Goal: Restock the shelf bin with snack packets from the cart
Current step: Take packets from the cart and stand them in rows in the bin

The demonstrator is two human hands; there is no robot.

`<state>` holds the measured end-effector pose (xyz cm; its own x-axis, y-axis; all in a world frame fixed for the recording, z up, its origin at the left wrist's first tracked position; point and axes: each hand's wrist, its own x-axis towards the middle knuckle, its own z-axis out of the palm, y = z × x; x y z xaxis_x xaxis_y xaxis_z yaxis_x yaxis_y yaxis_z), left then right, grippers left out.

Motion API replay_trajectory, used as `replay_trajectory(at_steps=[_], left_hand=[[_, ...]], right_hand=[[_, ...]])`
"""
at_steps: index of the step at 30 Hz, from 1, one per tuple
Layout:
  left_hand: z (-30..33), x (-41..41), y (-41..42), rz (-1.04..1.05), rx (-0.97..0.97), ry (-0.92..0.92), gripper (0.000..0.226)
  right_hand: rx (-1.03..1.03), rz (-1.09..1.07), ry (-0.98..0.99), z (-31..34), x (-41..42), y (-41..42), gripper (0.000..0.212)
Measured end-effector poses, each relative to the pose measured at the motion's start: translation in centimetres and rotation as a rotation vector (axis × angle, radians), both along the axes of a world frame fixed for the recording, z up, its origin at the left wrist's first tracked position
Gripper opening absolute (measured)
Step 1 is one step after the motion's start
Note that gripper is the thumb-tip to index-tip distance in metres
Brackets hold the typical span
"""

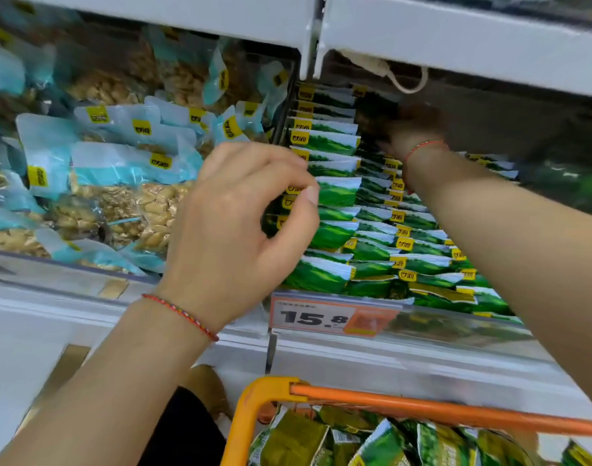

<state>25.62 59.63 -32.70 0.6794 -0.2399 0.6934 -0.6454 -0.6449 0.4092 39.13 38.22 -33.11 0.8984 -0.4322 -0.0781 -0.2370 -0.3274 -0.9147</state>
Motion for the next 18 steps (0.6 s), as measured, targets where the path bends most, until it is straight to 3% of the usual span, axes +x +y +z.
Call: replay_trajectory(at_steps=[3, 6, 9, 12, 18], left_hand=[[-0.1, 0.0, 0.0, 0.003, 0.009, -0.001, 0.019], [-0.2, 0.0, -0.1, 0.007, 0.028, -0.009, 0.019], [-0.4, -0.3, 0.1, -0.005, 0.048, -0.008, 0.018], [0.0, -1.8, 0.5, -0.029, 0.073, -0.001, 0.019], [1.6, -8.5, -0.1, -0.098, 0.006, 0.103, 0.022]], right_hand=[[-0.068, -0.039, -0.018, -0.4, 0.2, 0.0, 0.012], [-0.048, -0.128, -0.089, -0.3, -0.8, 0.0, 0.022], [-0.044, -0.158, -0.13, 0.2, -4.0, 0.5, 0.016], [0.034, -0.08, -0.112, 0.7, -8.5, 0.7, 0.027], [-0.003, 0.1, -0.191, 2.4, -19.5, 0.9, 0.029]])
